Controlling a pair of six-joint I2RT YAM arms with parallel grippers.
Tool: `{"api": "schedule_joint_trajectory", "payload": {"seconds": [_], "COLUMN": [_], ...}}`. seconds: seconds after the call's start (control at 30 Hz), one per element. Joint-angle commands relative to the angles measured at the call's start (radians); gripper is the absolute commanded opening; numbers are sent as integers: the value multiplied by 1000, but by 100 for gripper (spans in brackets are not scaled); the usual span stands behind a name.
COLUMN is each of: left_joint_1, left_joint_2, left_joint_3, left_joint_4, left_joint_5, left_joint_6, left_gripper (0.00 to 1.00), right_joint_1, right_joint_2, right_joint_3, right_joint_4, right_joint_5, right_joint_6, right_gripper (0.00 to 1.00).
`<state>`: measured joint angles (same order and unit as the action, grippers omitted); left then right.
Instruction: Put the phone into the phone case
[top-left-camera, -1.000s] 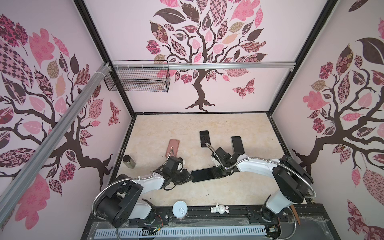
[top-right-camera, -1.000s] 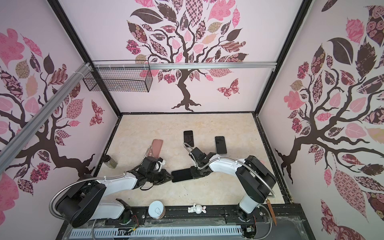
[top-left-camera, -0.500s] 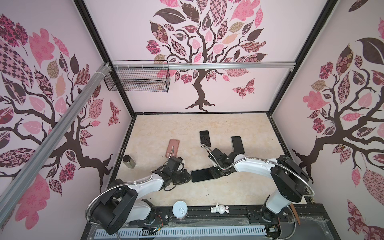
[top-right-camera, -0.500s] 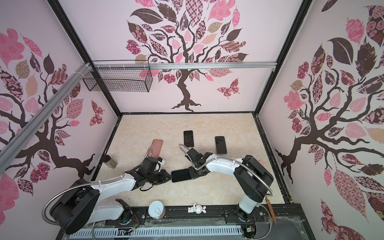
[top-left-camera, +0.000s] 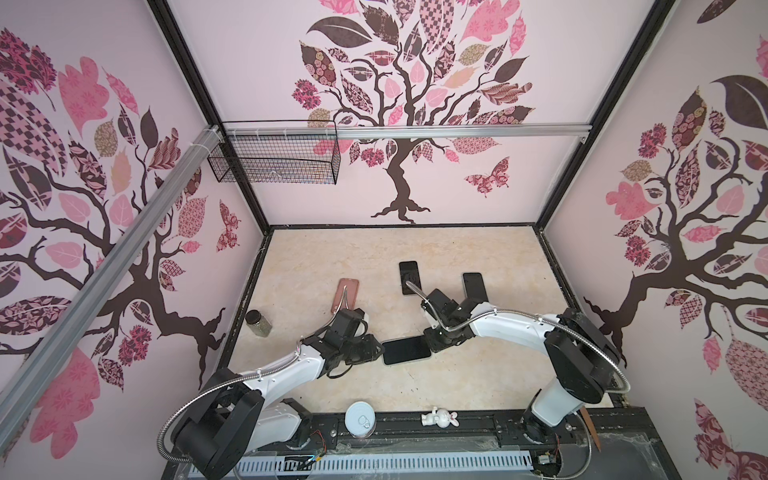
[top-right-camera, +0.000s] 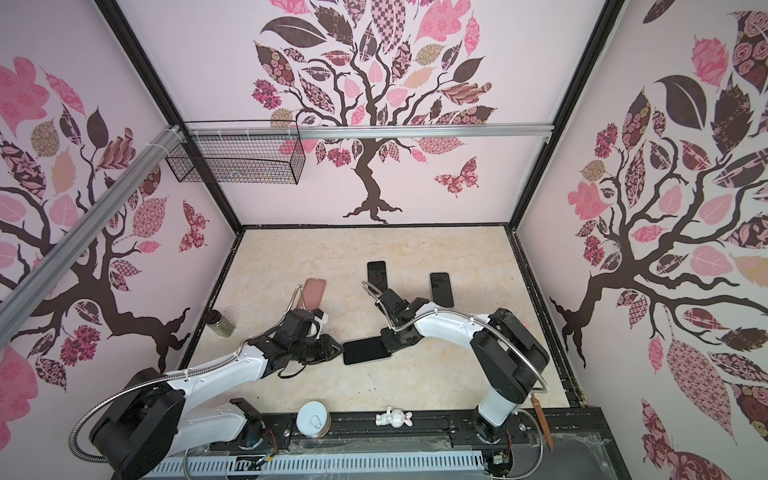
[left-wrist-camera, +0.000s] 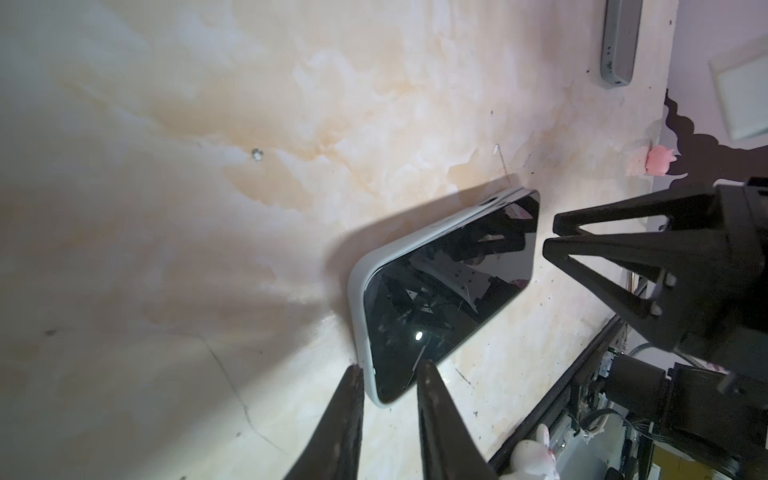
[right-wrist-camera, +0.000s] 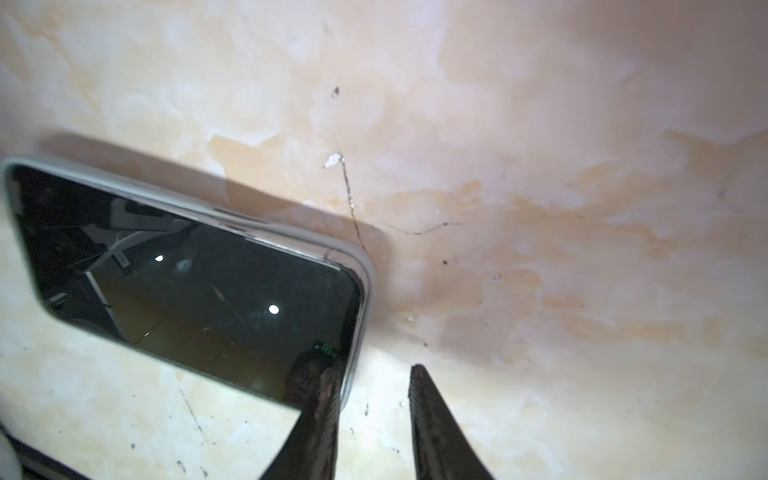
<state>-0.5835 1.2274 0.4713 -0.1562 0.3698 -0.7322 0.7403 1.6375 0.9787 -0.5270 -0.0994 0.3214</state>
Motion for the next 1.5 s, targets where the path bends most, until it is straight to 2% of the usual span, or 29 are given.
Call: {"api": "schedule_joint_trajectory", "payload": {"seconds": [0.0,0.2,0.37,0.8,1.47], "left_joint_1": [-2,-1,-1,-2,-1], "left_joint_2": [-2,44,71,119,187], "left_joint_3": [65,103,106,102,109], "left_joint_4": [-30,-54,-53,-29,28], "left_joint_5": [-24,-34,-34,-45,-28], "left_joint_6": [38,59,56,60,61], "left_gripper": [28,30,32,27,20], "right_joint_1": [-45,-85,-89,-90,-91], "right_joint_2": [-60,-46,-13,62,103], "right_joint_3": [35,8,-2,-4,-34], "right_joint_4": [-3,84,127,130,145], "right_joint_5": [-102,-213,-249,-206,-228], "right_joint_6": [-49,-73,-63,-68,-62], "right_gripper": [32,30,27,25,21]}}
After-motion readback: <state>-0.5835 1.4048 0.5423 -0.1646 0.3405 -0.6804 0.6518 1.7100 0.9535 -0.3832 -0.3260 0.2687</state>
